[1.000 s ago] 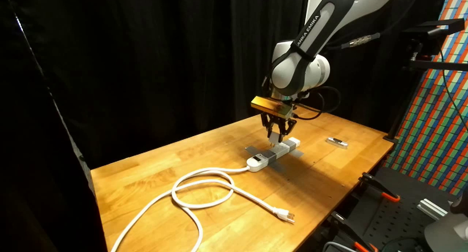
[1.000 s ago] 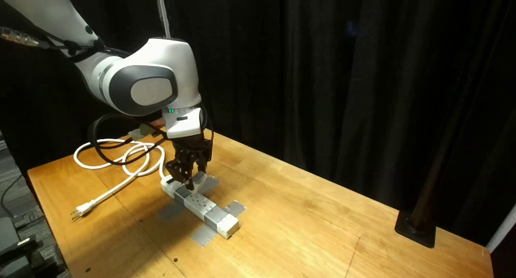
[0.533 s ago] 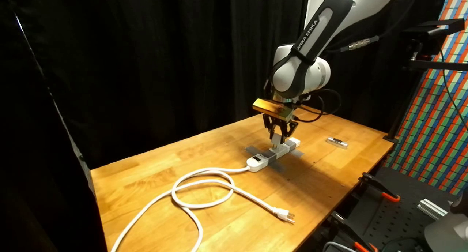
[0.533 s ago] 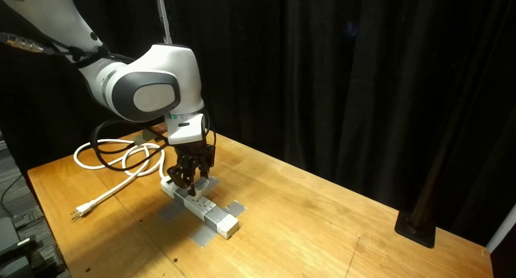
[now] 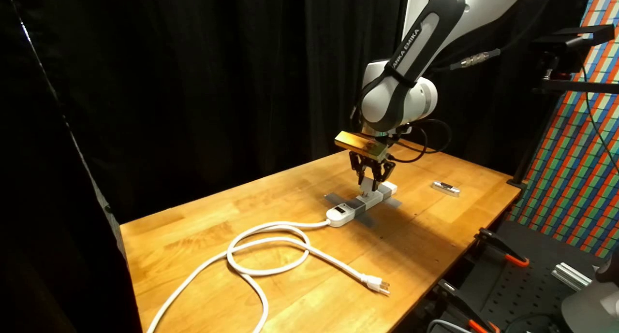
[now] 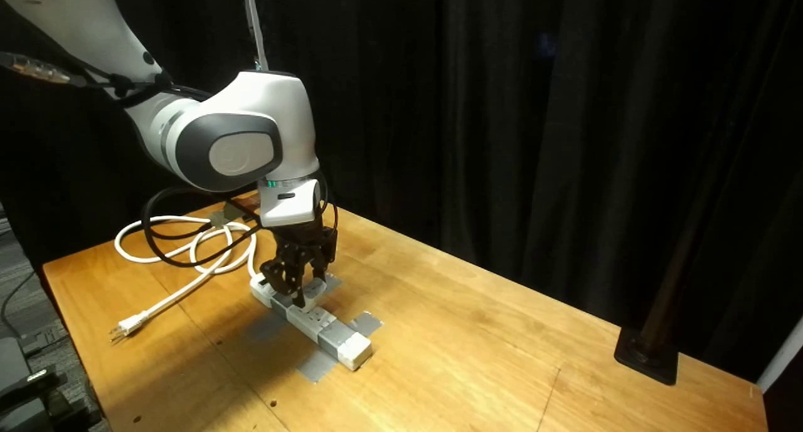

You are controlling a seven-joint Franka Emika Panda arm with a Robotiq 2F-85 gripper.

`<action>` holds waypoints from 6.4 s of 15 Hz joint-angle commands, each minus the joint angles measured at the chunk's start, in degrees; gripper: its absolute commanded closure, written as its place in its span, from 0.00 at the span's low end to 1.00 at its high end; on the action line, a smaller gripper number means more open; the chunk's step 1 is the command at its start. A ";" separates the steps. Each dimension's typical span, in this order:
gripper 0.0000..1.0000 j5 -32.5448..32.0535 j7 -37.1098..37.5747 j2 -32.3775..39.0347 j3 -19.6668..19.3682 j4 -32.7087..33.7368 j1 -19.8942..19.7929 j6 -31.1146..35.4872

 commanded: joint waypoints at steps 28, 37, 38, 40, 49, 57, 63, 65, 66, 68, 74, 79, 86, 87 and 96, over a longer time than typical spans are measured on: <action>0.77 -0.86 2.42 -3.72 0.19 -2.89 0.96 1.27; 0.77 -0.54 2.19 -2.43 -0.04 -2.62 0.68 1.18; 0.77 -0.49 2.10 -2.22 0.00 -2.60 0.66 1.24; 0.77 -0.34 1.57 -1.88 0.17 -2.69 0.52 1.74; 0.77 0.09 0.41 -1.62 0.84 -2.86 0.30 3.39; 0.77 0.40 0.54 -1.53 0.57 -2.63 0.16 3.13; 0.77 0.78 0.69 -1.30 0.56 -2.51 -0.34 2.49; 0.77 0.89 0.66 -1.16 0.56 -2.52 -0.55 2.50; 0.77 0.84 0.74 -1.12 0.50 -2.54 -0.55 2.60; 0.77 1.02 0.37 -0.87 0.70 -2.57 -0.81 2.96; 0.77 1.56 -0.28 1.02 1.40 -2.81 -1.01 3.83; 0.77 1.45 -0.07 1.87 1.70 -3.94 -0.41 4.20; 0.77 1.47 -0.69 1.71 2.56 -6.28 0.39 5.10; 0.77 1.47 -0.83 1.72 2.66 -6.58 0.54 5.26; 0.77 -0.10 0.44 2.43 1.79 -7.71 2.87 5.61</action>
